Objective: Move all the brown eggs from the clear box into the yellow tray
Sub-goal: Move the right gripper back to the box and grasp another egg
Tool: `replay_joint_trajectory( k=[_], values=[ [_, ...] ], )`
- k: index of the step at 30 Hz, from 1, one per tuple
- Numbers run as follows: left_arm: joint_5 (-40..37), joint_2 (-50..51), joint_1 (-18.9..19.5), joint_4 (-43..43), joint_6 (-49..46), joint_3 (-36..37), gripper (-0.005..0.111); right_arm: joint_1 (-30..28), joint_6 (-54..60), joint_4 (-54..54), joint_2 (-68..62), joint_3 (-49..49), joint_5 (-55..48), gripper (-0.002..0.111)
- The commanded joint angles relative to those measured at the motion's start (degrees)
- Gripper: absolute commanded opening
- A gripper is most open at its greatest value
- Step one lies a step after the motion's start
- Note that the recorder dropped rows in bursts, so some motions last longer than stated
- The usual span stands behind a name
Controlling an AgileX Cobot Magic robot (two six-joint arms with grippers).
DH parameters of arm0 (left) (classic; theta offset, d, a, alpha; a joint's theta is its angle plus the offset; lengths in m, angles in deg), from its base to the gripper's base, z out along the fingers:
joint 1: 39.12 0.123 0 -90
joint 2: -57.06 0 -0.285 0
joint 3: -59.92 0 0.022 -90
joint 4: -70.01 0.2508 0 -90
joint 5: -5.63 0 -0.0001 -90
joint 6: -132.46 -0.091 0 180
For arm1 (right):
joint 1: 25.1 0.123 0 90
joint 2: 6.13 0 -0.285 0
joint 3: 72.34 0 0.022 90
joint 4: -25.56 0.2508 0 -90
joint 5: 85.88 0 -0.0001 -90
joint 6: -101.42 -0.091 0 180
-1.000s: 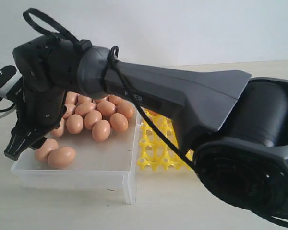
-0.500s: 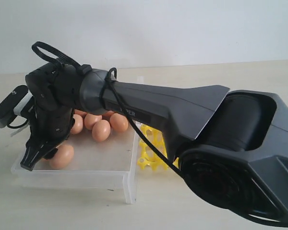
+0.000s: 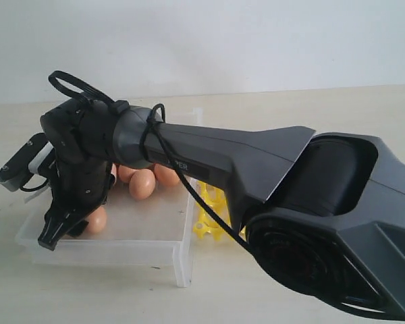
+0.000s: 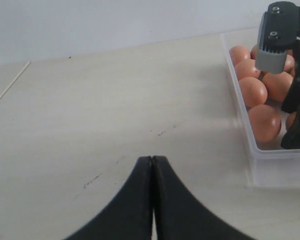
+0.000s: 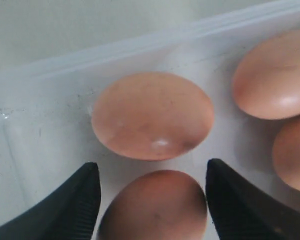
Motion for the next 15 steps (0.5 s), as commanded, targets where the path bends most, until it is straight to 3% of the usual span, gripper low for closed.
replay_joint_trajectory(
  k=[1, 15],
  values=[
    [0.52, 0.04, -0.34, -0.14, 0.28, -0.23, 0.0, -0.24, -4.27, -0.32, 0.07, 0.21, -0.73, 0.06],
    [0.52, 0.04, -0.34, -0.14, 0.28, -0.23, 0.0, -2.0, -15.5, 0.97, 0.07, 0.21, -3.57, 0.058]
  ],
)
